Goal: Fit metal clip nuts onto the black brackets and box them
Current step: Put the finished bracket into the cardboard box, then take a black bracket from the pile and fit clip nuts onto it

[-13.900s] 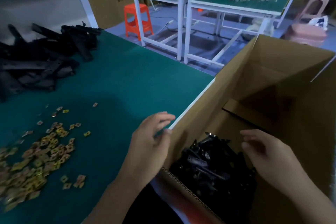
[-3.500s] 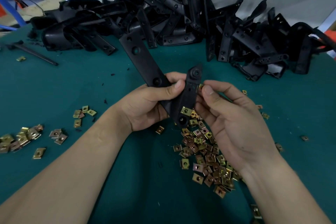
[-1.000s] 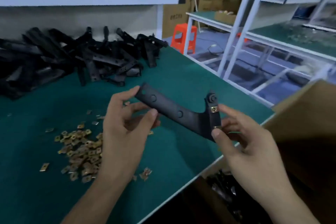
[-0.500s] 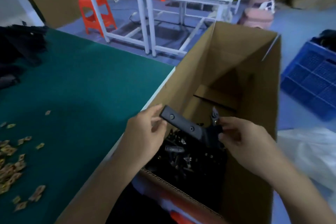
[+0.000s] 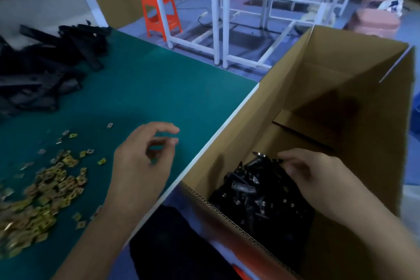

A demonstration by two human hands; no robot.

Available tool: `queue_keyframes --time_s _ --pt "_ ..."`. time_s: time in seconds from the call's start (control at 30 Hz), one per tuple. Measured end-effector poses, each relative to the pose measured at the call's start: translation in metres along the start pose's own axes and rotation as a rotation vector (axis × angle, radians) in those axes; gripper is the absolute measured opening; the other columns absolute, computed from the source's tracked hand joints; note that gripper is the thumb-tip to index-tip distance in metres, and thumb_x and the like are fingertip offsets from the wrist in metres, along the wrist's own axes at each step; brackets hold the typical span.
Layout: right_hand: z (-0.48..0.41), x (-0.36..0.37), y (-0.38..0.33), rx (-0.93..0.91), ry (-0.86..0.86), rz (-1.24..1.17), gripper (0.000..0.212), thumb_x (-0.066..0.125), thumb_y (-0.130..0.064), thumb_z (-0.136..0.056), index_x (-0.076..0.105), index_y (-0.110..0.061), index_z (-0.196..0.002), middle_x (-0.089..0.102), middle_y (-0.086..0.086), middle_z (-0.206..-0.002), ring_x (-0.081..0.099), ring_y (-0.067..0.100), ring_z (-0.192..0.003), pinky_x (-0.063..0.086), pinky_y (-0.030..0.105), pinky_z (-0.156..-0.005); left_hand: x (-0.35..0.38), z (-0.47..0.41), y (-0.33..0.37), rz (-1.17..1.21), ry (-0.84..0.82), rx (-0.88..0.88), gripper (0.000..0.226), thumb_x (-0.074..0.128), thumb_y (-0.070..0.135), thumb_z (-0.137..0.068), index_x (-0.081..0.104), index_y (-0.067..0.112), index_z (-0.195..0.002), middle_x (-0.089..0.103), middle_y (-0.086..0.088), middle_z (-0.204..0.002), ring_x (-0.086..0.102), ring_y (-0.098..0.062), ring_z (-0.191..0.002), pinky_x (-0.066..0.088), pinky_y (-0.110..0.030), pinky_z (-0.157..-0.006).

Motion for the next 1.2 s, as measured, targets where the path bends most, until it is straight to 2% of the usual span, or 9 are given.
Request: queue_keyframes --time_s 0.2,0.33,0.43,0.63,0.73,0.87,0.97,1.07,1.2 --pt "-0.02 0.04 -0.101 -0.241 -0.074 -0.175 0.039 0.067 -0.021 -0.093 0.061 -0.058 -0.103 0.069 -0.032 -0.085 0.058 -0.02 -0.093 0.044 -0.003 -0.067 -0.189 0.033 -0.086 -0.238 0.536 -0.175 0.01 0.059 0.033 -0.092 0.064 0.037 -0.099 0.07 0.013 -0.093 0.067 -0.002 -0.085 0.051 -0.012 -0.073" --pt "-0.027 0.08 -0.196 -0.459 -0.097 -0.188 0.049 0.076 -0.012 -0.084 0.063 -0.055 -0.104 0.071 -0.031 -0.087 0.064 -0.014 -0.089 0.044 0.0 -0.076 -0.29 0.078 -0.151 -0.442 0.775 -0.377 0.024 0.06 0.009 -0.091 0.062 0.032 -0.098 0.067 0.004 -0.097 0.062 -0.01 -0.084 0.044 -0.026 -0.078" --pt "-0.031 0.121 -0.272 -0.62 -0.128 -0.208 0.046 0.076 -0.018 -0.084 0.062 -0.056 -0.106 0.069 -0.027 -0.094 0.062 -0.011 -0.097 0.045 0.008 -0.083 -0.314 0.088 -0.188 -0.437 0.78 -0.484 0.022 0.059 0.002 -0.095 0.063 0.024 -0.1 0.066 0.0 -0.099 0.057 -0.004 -0.076 0.043 -0.028 -0.075" --pt "-0.079 0.212 -0.397 -0.74 -0.218 -0.271 0.039 0.071 -0.022 -0.09 0.062 -0.044 -0.12 0.064 -0.014 -0.113 0.058 -0.005 -0.102 0.04 0.006 -0.084 -0.334 0.099 -0.228 -0.315 0.886 -0.557 0.023 0.058 0.005 -0.096 0.062 0.027 -0.098 0.064 0.008 -0.098 0.057 0.008 -0.086 0.037 0.0 -0.067" --pt "-0.139 0.236 -0.444 -0.659 -0.138 -0.223 0.045 0.069 -0.026 -0.092 0.057 -0.033 -0.135 0.058 0.004 -0.129 0.058 0.005 -0.097 0.041 0.021 -0.086 -0.337 0.103 -0.239 -0.247 0.929 -0.586 0.025 0.059 0.008 -0.097 0.061 0.033 -0.093 0.063 0.014 -0.096 0.056 0.01 -0.085 0.039 -0.003 -0.061" --pt "-0.204 0.266 -0.492 -0.544 -0.131 -0.192 0.068 0.069 -0.03 -0.094 0.033 -0.031 -0.152 0.031 0.009 -0.151 0.051 0.019 -0.089 0.041 0.017 -0.069 -0.337 0.105 -0.248 -0.198 0.945 -0.613 0.025 0.059 0.014 -0.098 0.06 0.038 -0.09 0.063 0.015 -0.094 0.057 0.006 -0.089 0.042 -0.011 -0.062" --pt "-0.232 0.29 -0.507 -0.456 -0.197 -0.156 0.082 0.073 -0.034 -0.091 0.024 -0.037 -0.156 0.017 0.008 -0.158 0.054 0.034 -0.113 0.046 0.032 -0.086 -0.338 0.105 -0.249 -0.19 0.955 -0.615 0.023 0.059 0.015 -0.097 0.062 0.037 -0.089 0.064 0.015 -0.094 0.057 0.008 -0.092 0.043 -0.005 -0.063" --pt "-0.242 0.304 -0.513 -0.497 -0.18 -0.135 0.082 0.075 -0.03 -0.091 0.026 -0.032 -0.157 0.034 0.011 -0.157 0.051 0.037 -0.127 0.047 0.04 -0.102 -0.338 0.105 -0.251 -0.186 0.963 -0.615 0.025 0.06 0.015 -0.096 0.063 0.037 -0.086 0.065 0.014 -0.092 0.057 0.009 -0.091 0.041 -0.001 -0.066" --pt "-0.24 0.298 -0.509 -0.523 -0.142 -0.239 0.078 0.082 -0.025 -0.084 0.041 -0.03 -0.151 0.049 0.007 -0.15 0.056 0.025 -0.106 0.046 0.03 -0.087 -0.338 0.105 -0.255 -0.178 0.966 -0.637 0.024 0.06 0.015 -0.096 0.064 0.036 -0.085 0.065 0.014 -0.09 0.058 0.01 -0.087 0.042 -0.004 -0.059"
Point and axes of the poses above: each hand's wrist, its own z-axis away from the middle knuckle, its own x-axis out of the palm, y = z × x, the point moved 9 cm from there along -z, towards the middle knuckle
